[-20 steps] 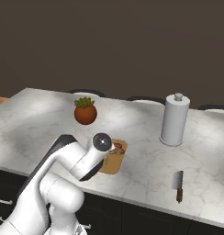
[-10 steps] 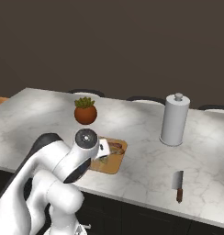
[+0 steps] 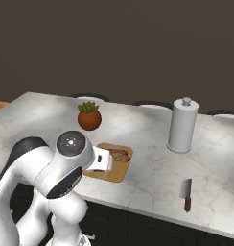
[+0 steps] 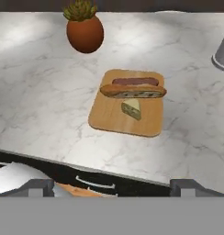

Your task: Retrieve the sausage and cheese from the fridge and place them on the cutting board on the counter.

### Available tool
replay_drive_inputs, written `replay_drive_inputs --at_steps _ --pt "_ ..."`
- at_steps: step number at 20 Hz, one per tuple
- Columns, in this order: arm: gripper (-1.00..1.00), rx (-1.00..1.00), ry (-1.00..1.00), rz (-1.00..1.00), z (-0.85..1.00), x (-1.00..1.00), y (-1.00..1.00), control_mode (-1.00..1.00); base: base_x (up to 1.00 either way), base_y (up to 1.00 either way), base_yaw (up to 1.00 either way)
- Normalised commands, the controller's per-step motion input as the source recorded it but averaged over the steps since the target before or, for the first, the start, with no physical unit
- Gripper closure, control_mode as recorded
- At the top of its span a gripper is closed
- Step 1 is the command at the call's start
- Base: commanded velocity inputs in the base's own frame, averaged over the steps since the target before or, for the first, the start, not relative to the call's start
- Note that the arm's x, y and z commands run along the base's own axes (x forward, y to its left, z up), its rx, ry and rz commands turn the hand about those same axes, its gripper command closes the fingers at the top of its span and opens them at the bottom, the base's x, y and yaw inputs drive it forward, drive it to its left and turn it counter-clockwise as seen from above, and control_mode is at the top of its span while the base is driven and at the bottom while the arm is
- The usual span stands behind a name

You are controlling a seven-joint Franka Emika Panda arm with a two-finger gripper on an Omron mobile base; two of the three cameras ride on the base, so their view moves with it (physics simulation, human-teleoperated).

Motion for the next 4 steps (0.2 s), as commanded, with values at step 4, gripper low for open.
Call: replay_drive_inputs --at_steps 4 --pt "-1.0 -0.09 -0.35 -0.3 -0.38 -0.61 0.17 -1.0 0.0 0.0 0.0"
